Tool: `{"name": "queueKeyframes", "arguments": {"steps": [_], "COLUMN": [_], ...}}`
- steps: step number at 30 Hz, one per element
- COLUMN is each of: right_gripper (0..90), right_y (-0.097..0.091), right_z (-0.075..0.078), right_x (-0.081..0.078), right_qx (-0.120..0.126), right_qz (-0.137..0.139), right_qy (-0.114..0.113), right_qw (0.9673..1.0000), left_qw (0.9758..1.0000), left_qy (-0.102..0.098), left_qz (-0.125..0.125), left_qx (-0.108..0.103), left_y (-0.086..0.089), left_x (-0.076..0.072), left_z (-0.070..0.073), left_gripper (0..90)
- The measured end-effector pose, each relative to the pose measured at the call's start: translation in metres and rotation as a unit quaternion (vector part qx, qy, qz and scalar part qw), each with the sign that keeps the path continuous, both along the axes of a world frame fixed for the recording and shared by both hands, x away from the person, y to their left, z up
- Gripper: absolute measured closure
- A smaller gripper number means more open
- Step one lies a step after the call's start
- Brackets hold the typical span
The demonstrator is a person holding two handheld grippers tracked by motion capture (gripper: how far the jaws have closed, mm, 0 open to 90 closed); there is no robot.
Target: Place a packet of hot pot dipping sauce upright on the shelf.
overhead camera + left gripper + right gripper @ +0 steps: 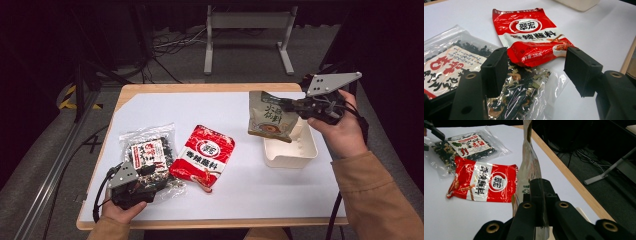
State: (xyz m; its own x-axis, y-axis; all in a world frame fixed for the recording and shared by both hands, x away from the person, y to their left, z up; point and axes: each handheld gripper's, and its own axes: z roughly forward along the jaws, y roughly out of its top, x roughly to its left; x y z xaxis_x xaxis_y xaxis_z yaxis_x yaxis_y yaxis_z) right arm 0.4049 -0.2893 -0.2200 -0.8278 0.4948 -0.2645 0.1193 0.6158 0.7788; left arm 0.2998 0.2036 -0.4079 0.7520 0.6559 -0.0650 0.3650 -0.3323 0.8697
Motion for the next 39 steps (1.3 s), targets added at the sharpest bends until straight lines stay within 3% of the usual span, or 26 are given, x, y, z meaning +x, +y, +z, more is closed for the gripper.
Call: {"name": "queueKeyframes", "arguments": {"steps": [39], "right_gripper": [89.5], "right_y": [-0.044], "right_z": [-0.009], "right_x": [0.091], "right_qx": [-0.029], "right_qz": [-0.033], "right_qy": [-0.025], "right_qw": [0.9988], "left_qw": [0.9999], "left_qy": [0.002], "left_qz": [0.010], "left_qx": [-0.002], "left_y": [0.005], "left_x": [-0.002], "left_z": [-0.001], "left_gripper": [36.1]}}
